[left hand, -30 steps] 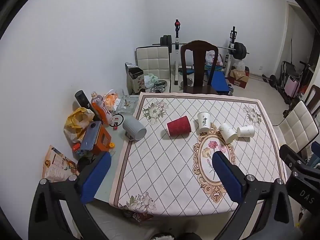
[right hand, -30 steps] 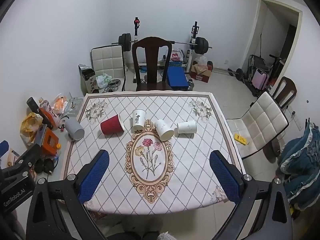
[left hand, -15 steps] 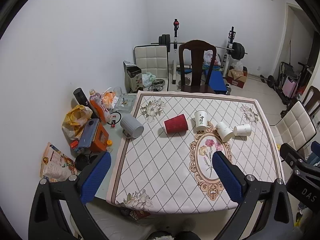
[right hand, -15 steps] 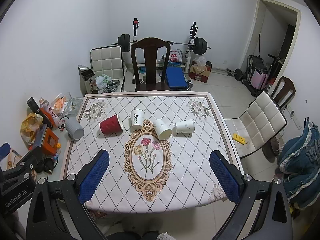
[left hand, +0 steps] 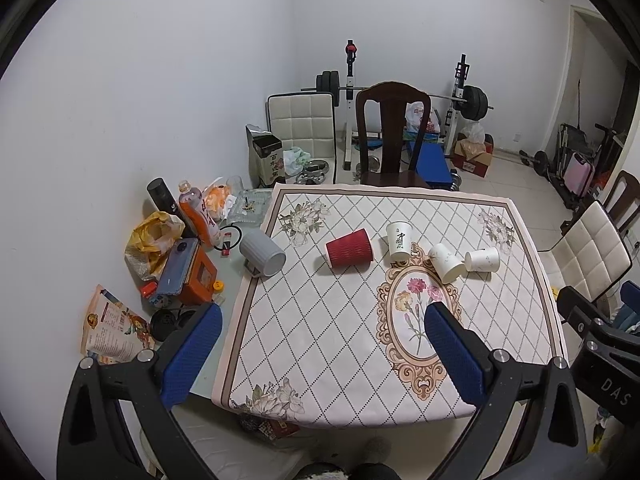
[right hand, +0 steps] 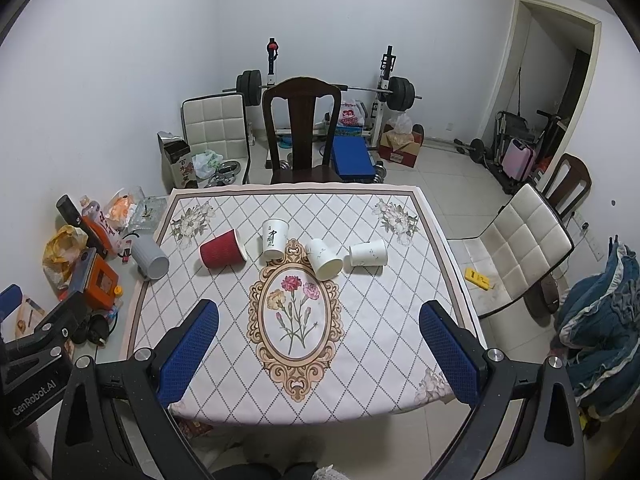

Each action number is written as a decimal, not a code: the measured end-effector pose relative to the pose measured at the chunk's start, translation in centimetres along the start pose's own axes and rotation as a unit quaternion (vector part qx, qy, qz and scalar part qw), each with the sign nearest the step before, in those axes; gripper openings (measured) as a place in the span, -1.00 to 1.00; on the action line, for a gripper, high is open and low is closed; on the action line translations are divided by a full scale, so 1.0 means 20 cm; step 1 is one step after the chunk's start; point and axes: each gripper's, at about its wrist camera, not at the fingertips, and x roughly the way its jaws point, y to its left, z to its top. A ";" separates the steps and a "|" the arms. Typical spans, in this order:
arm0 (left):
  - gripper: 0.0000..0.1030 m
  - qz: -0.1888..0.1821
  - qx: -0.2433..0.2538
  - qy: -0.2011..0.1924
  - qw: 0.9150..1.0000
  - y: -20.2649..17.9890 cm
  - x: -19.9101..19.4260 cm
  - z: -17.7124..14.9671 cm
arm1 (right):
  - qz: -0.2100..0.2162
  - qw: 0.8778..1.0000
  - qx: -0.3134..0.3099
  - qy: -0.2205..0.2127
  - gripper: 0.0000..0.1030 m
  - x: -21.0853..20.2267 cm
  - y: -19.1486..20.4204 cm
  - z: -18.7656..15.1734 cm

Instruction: Flip cup upright

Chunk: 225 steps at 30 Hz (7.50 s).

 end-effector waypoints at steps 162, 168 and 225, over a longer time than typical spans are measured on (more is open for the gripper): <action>0.59 -0.078 -0.009 0.296 0.952 -0.30 1.73 -0.22 | -0.076 0.947 0.098 0.296 0.97 1.81 -0.10 -0.55; 0.58 -0.102 0.030 0.338 0.935 -0.64 1.84 -0.40 | -0.106 0.936 0.123 0.311 0.97 1.84 -0.37 -0.69; 1.00 0.076 0.028 0.238 0.968 -0.03 1.69 -0.44 | 0.017 0.944 0.040 0.327 0.97 1.80 0.15 -0.41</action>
